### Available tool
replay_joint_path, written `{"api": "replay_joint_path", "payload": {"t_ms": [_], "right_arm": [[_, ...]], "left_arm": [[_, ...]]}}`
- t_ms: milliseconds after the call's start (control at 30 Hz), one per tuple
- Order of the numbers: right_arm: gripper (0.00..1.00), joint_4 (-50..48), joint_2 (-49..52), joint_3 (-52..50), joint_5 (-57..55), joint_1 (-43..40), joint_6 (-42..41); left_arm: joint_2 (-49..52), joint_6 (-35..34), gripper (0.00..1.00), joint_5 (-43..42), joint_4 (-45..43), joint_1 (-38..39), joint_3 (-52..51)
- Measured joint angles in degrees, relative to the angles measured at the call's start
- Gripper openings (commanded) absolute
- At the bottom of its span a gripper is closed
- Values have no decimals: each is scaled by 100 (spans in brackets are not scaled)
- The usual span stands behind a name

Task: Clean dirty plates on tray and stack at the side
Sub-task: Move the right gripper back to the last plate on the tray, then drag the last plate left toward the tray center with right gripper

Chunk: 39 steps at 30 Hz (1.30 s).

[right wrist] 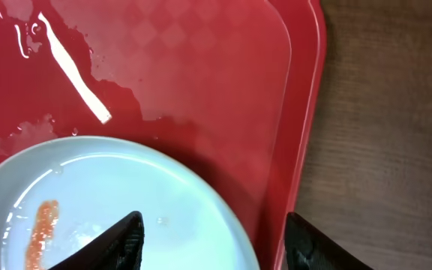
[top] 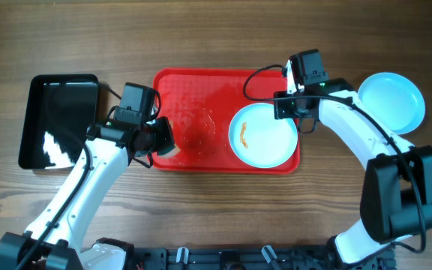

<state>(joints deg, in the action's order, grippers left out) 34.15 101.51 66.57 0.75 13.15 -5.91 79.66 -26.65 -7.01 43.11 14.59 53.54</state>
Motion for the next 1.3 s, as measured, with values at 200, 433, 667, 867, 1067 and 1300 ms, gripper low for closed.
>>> {"api": "replay_joint_path", "payload": {"t_ms": [200,433,667,867,1067,1300], "right_arm": [[40,-39,74,0,35,0,494],[41,-39,527,0,50,0,627],[5,-59,769,13,42,0,675],[5,-55,767,68,317,0,570],[4,-57,772,66,925,79,125],[7,-299,815,66,1419,610,-345]], "left_arm": [[0,0,4,0,-15,0,0],[0,0,4,0,-28,0,0],[0,0,4,0,-28,0,0],[0,0,4,0,-31,0,0],[0,0,4,0,-59,0,0],[0,0,4,0,-72,0,0]]}}
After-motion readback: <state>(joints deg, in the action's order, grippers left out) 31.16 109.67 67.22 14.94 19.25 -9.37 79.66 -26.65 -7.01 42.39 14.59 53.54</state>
